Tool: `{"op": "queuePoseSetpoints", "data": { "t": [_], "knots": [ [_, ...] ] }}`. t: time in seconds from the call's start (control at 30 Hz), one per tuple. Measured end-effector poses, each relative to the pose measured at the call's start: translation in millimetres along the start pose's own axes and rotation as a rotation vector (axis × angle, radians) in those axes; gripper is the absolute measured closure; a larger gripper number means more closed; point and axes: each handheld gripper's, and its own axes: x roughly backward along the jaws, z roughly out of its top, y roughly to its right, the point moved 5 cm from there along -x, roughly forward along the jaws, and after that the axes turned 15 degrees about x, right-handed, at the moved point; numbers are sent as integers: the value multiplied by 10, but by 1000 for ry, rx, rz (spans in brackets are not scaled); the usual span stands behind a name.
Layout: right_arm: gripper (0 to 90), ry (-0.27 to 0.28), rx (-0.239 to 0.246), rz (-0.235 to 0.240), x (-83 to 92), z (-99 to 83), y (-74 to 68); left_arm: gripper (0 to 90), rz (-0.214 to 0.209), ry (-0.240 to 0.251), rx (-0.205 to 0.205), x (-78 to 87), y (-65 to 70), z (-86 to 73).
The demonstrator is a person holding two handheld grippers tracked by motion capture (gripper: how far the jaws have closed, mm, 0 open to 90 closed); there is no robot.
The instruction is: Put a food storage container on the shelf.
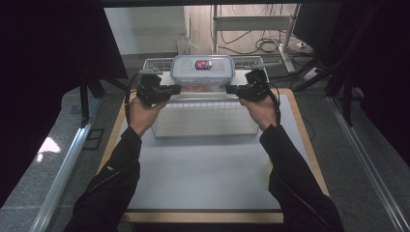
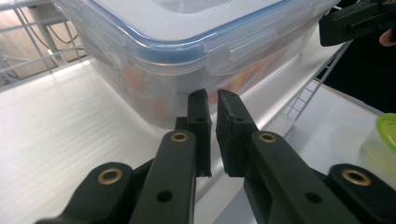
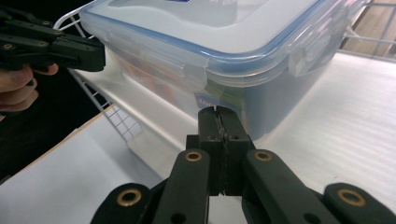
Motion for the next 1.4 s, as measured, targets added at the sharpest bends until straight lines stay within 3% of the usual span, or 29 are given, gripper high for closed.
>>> {"op": "queuePoseSetpoints", "data": {
  "t": [0.17,0.27,0.37,0.57,0.77,0.8,0.93,1.03,1.23,1.4],
  "knots": [
    [897,-2,-20,-23,-34,-5,89,842,9,-11,5,-58,-1,39],
    [898,9,-41,-7,-39,-11,111,850,6,-16,3,-77,7,38],
    [897,7,-28,-11,-38,-17,109,850,8,-23,-4,-103,25,26],
    [824,14,-18,-9,5,-40,60,802,-43,-10,-12,-37,119,-26],
    [673,6,21,6,46,-94,-52,673,-73,2,-17,41,198,-138],
    [604,0,44,14,58,-127,-120,606,-78,0,-26,61,217,-187],
    [528,-1,73,16,83,-160,-192,521,-89,-1,-33,92,259,-280],
    [452,-2,102,15,117,-189,-266,409,-90,3,-45,127,300,-357],
    [287,-23,157,11,165,-342,-420,270,-78,-3,-105,184,387,-563],
    [201,-20,174,7,184,-497,-513,192,-99,2,-93,239,417,-769]
  ]
}}
